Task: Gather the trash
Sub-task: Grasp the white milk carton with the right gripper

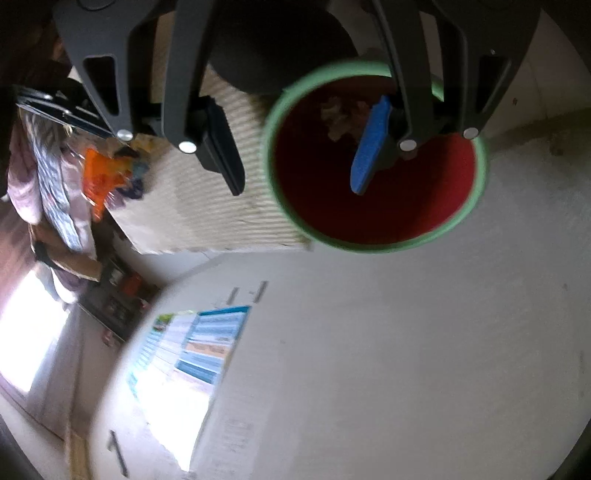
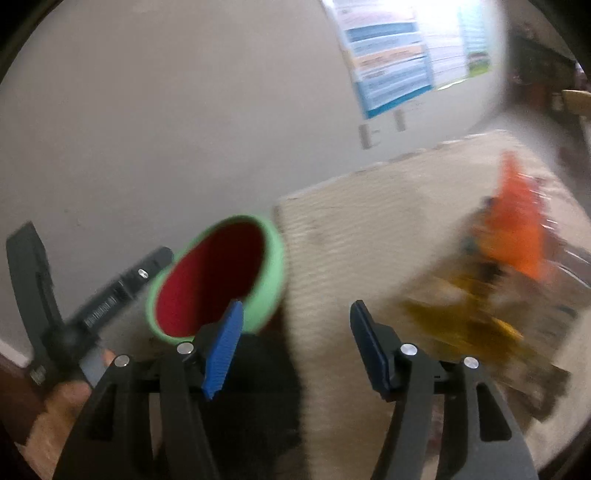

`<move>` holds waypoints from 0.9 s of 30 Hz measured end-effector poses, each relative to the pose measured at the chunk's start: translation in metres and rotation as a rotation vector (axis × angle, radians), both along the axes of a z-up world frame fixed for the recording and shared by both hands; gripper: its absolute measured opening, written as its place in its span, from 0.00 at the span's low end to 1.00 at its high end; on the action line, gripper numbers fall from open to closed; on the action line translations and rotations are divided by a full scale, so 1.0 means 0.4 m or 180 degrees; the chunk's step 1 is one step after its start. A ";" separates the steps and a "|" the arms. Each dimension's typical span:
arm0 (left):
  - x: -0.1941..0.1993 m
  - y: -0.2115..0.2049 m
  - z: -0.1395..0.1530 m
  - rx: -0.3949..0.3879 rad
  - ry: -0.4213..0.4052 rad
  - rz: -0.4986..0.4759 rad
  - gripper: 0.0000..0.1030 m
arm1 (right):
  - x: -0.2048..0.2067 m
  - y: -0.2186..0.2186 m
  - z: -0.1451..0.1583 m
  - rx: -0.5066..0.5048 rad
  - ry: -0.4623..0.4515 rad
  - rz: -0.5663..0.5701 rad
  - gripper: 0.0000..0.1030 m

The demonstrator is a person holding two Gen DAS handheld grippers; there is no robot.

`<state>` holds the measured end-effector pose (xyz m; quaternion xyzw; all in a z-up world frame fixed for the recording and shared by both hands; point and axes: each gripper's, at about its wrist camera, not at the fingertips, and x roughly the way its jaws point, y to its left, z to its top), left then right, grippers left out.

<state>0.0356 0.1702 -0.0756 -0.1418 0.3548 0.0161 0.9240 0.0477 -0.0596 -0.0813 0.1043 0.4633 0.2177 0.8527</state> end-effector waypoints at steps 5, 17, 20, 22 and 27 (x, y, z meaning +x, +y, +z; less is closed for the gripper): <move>0.011 -0.115 0.010 0.0021 0.0037 -0.0333 0.56 | -0.063 -0.175 -0.023 -0.0352 -0.0101 -0.0554 0.63; 0.006 -0.331 0.007 0.0159 0.0176 -0.0913 0.60 | 0.035 -0.404 -0.145 -0.0486 0.0222 -0.1586 0.73; 0.000 -0.357 0.008 0.0203 0.0187 -0.0972 0.62 | 0.066 -0.405 -0.181 -0.0485 0.0341 -0.1615 0.73; 0.001 -0.368 0.007 0.0223 0.0208 -0.1009 0.62 | 0.069 -0.412 -0.188 -0.0426 0.0336 -0.1603 0.52; 0.011 -0.401 -0.004 0.0240 0.0273 -0.1098 0.62 | 0.024 -0.446 -0.149 -0.0207 0.0171 -0.1480 0.53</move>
